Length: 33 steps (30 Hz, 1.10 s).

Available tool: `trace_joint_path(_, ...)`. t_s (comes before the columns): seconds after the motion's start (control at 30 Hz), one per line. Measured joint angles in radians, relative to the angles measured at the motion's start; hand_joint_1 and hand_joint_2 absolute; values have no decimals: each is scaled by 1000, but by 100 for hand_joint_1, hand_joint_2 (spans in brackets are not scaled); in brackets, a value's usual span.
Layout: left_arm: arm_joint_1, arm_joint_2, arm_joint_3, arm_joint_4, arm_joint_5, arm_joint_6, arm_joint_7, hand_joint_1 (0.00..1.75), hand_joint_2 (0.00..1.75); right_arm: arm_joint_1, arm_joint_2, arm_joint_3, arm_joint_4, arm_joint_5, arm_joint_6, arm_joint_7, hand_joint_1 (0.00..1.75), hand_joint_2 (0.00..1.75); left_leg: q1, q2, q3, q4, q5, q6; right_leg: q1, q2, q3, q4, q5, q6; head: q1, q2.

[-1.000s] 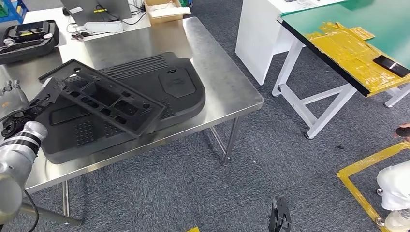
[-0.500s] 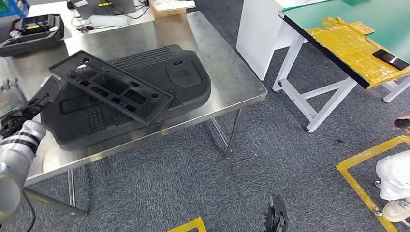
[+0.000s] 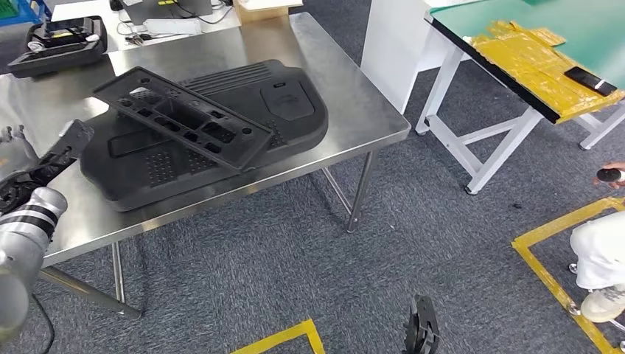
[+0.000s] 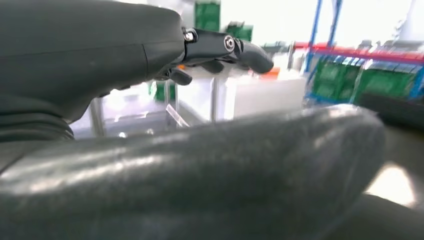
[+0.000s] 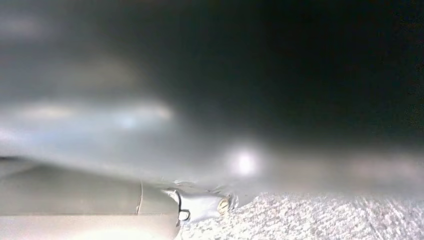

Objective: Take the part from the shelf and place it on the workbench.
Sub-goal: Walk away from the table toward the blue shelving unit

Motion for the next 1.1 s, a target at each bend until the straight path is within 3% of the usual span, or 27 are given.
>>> trace_joint_path(0.07, -1, -2, 2, 0, -1, 0, 0, 0, 0, 2, 0, -1, 0, 0, -1, 0, 0, 0, -1, 1, -17, -1, 9, 25, -1, 1, -14, 3, 3, 12, 3, 0)
trace_joint_path(0.1, -1, -3, 2, 0, -1, -1, 0, 0, 0, 2, 0, -2, 0, 0, -1, 0, 0, 0, -1, 3, -26, -2, 17, 36, -1, 1, -27, 21, -13, 12, 5, 0)
trace_joint_path(0.17, -2, -3, 3, 0, -1, -1, -1, 0, 0, 3, 1, -4, 0, 0, -1, 0, 0, 0, -4, 4, -44, -4, 35, 54, -1, 0, -69, 122, -82, 3, 6, 0)
trace_joint_path(0.23, -2, -3, 3, 0, -1, -1, -1, 0, 0, 3, 1, -5, 0, 0, -1, 0, 0, 0, -10, 4, -66, -4, 52, 61, 1, 1, -111, 260, -150, -3, 7, 0)
trace_joint_path(0.27, -2, -3, 3, 0, -1, -1, -1, 0, 0, 3, 1, -5, 0, 0, -1, 0, 0, 0, -13, 4, -77, -4, 60, 62, 2, 1, -115, 297, -164, -2, 7, 0)
trace_joint_path(0.3, -2, -3, 3, 0, -1, -1, -1, 0, 0, 3, 1, -6, 0, 0, -1, 0, 0, 0, -17, 3, -88, -4, 70, 63, 5, 1, -100, 297, -164, 0, 7, 0)
trace_joint_path(0.33, -2, -3, 4, 0, -1, -1, -1, 0, 0, 3, 1, -6, 0, 1, -1, 0, 0, 0, -21, 3, -99, -4, 79, 63, 8, 1, -65, 259, -153, -1, 7, 0)
trace_joint_path(0.4, -2, -2, 4, 0, -1, -1, -1, 0, 0, -1, -1, -6, -2, 1, -1, 0, 0, 0, -26, 2, -115, -5, 96, 61, 21, 1, 42, 121, -138, -15, 7, 0)
trace_joint_path(0.47, -3, -1, 5, 0, -1, -2, -1, 0, 0, -4, -3, -7, -4, 2, -1, -1, 0, 0, -26, 5, -120, -11, 113, 52, 34, -1, 103, 29, -133, -27, 6, 0)
trace_joint_path(0.53, -2, -1, 6, 0, -1, -3, -1, 0, 0, -4, -4, -7, -5, 3, -1, -1, 0, 0, -23, 7, -118, -28, 134, 38, 41, -2, 101, 8, -119, -31, 9, 0)
trace_joint_path(0.57, -1, 0, 6, 0, -1, -4, -1, 0, 0, -4, -4, -7, -5, 3, -1, -1, 0, 0, -21, 8, -120, -33, 137, 32, 38, -2, 99, -4, -107, -34, 10, 0)
trace_joint_path(0.6, 0, 3, 7, 0, -1, -6, -1, 0, 0, -4, -3, -8, -5, 3, -1, -1, 0, 0, -21, 9, -124, -29, 124, 27, 34, -2, 99, -14, -93, -40, 10, 0)
trace_joint_path(0.67, 1, 9, 12, 1, -1, -9, -1, 0, 0, -3, -3, -9, -5, 5, -1, -1, 0, 0, -21, 10, -145, 37, 50, 20, 24, -3, 95, -29, -66, -47, 8, 0)
trace_joint_path(0.73, 3, 13, 17, 1, 0, -11, -1, 0, 0, 0, -2, -11, -5, 7, -1, -1, 0, 0, -21, 11, -172, 159, -33, 12, 24, -5, 78, -30, -50, -50, 7, 0)
trace_joint_path(0.77, 4, 14, 19, 2, 0, -11, -1, 0, 0, 1, -1, -12, -5, 8, 0, -1, 0, 0, -20, 12, -176, 204, -50, 8, 24, -5, 68, -29, -43, -48, 7, 0)
trace_joint_path(0.8, 5, 14, 21, 3, 1, -12, -2, 0, 0, 2, 0, -12, -4, 9, 0, 0, 0, 0, -19, 13, -166, 220, -47, 5, 23, -6, 58, -27, -36, -45, 7, 0)
trace_joint_path(0.83, 6, 15, 24, 3, 2, -12, -3, 0, 0, 3, 1, -13, -4, 10, 0, 0, 0, 0, -18, 15, -136, 198, -30, 1, 20, -6, 48, -24, -31, -41, 7, 0)
trace_joint_path(0.9, 5, 16, 31, 3, 8, -12, -8, 0, 0, 3, 1, -14, -4, 11, 0, 0, 0, 0, -15, 18, -44, 83, -7, -7, 19, -7, 29, -11, -24, -32, 6, 0)
trace_joint_path(0.97, 6, 21, 42, 3, 22, -11, -17, 0, 0, 3, -1, -15, -5, 12, 0, 0, 0, 0, -16, 16, 6, 7, -8, 0, 23, -7, 14, 3, -19, -23, 4, 0)
trace_joint_path(1.07, 13, 31, 65, 4, 55, -10, -42, 0, 0, 4, -3, -19, -5, 14, 0, 0, 0, 0, -18, 13, -6, 0, -2, 30, 26, -4, 0, 9, -8, -8, 5, 0)
trace_joint_path(1.1, 15, 35, 75, 4, 71, -10, -54, 0, 0, 5, -3, -21, -5, 16, 0, 0, 0, 0, -18, 14, -13, -1, 5, 40, 25, -4, -10, 17, -16, -6, 7, 0)
